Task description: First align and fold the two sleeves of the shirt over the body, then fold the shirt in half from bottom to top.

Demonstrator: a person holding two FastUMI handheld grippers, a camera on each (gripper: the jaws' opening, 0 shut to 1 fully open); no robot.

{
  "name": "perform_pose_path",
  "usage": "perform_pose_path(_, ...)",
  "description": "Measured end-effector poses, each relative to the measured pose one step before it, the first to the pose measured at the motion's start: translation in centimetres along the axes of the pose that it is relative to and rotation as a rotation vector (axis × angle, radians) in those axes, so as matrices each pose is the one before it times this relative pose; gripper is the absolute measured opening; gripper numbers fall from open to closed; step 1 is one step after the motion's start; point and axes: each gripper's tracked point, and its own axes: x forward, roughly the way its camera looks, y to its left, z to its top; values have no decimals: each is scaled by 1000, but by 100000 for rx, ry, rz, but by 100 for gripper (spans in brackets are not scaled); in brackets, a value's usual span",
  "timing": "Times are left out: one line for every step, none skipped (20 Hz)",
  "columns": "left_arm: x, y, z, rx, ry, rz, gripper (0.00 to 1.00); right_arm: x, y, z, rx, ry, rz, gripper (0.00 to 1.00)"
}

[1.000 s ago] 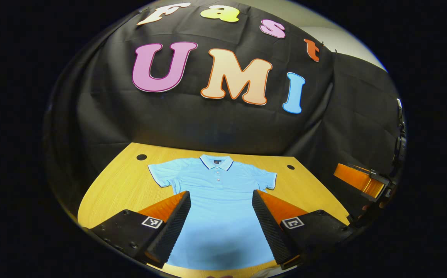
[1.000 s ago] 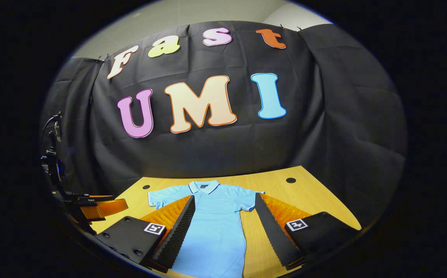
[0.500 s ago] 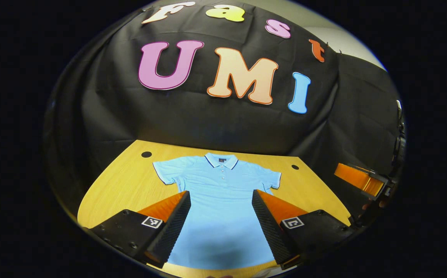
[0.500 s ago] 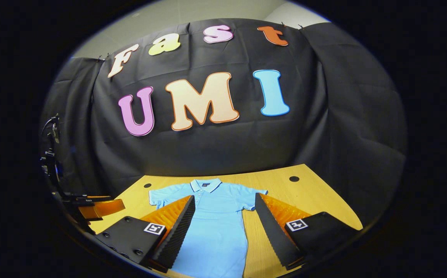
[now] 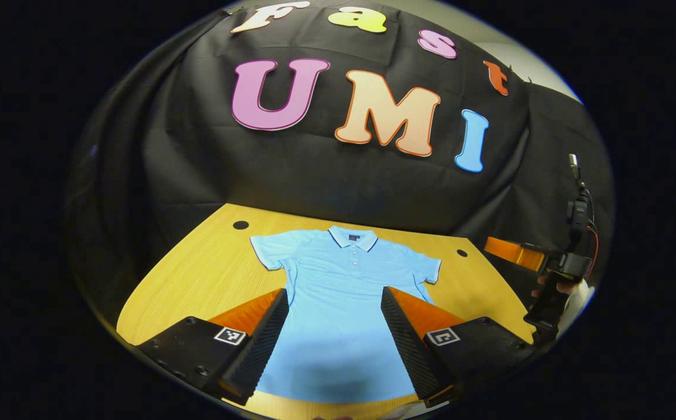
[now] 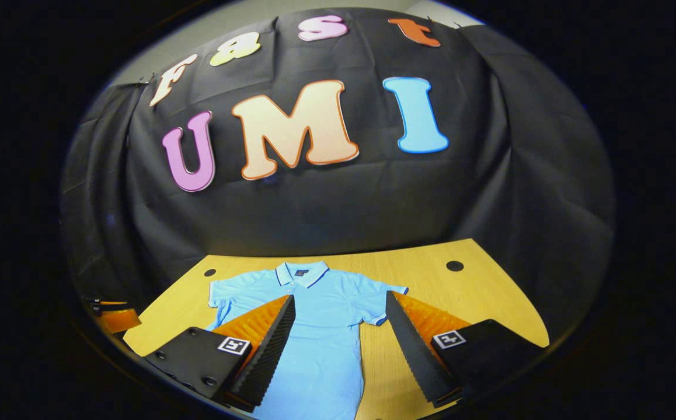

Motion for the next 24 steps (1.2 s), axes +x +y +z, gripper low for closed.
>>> perform_pose_path(30,172,-361,-610,686,1159,96,1540,-419,31,193,1000,-404,97)
perform_pose_path(-9,107,-343,-534,1001,1096,96,1671,-478,-12,-310,851,-222,97)
perform_pose_path(28,88,-332,-469,886,999,96,1695,-499,-70,-639,1166,-473,97)
perform_pose_path(95,-42,-91,-615,828,829,96,1762,-655,-154,242,2179,-1027,93)
perform_pose_path(91,-101,-157,-866,299,385,96,1681,-345,-161,748,1054,536,98)
perform_pose_path(178,-214,-17,-993,180,180,96,1890,-615,28,188,940,-498,98)
perform_pose_path(332,-248,148,-978,-97,-140,96,1725,-968,-148,11,1587,-1570,93)
perform_pose_path(135,-124,93,-611,69,105,96,1591,-862,-226,552,1428,-1273,97)
perform_pose_path(77,19,-253,-142,537,309,96,1697,-827,-297,972,1291,-1581,98)
perform_pose_path(131,-63,-115,181,582,203,96,1768,-722,-561,1228,1723,-1252,97)
perform_pose_path(355,-287,-158,250,524,220,96,1528,-904,-718,784,1936,-1619,97)
perform_pose_path(694,-356,-115,0,627,205,96,1524,-808,-864,706,2594,-1651,93)
perform_pose_path(715,-124,-55,-147,584,146,96,1566,-779,-985,649,2222,-1911,98)
perform_pose_path(410,-180,-212,-78,985,353,96,1542,-509,-1228,588,2939,-1066,98)
perform_pose_path(207,-1,-190,103,534,273,96,1215,-454,-987,279,2232,-1327,97)
perform_pose_path(257,-56,-5,396,201,488,96,1073,-572,-686,87,1598,-1019,97)
perform_pose_path(87,-162,-87,426,175,231,96,1048,-305,-675,-213,1388,-983,97)
perform_pose_path(443,-162,-125,279,709,42,96,609,-414,-663,-172,1289,-1101,97)
perform_pose_path(184,-86,-313,49,886,-93,96,666,-131,-471,-379,750,-357,97)
perform_pose_path(211,-111,-251,-114,852,-229,96,484,-256,-392,-648,886,-713,93)
perform_pose_path(54,-228,-212,-24,895,-274,96,194,143,-386,-588,712,336,92)
perform_pose_path(100,-77,-81,110,385,103,96,-100,38,422,-1578,-2407,-324,93)
perform_pose_path(110,-146,28,122,-10,106,96,383,-43,98,-1036,-712,101,98)
perform_pose_path(50,-111,74,-30,-306,-88,96,200,-144,-266,-1068,238,-215,95)
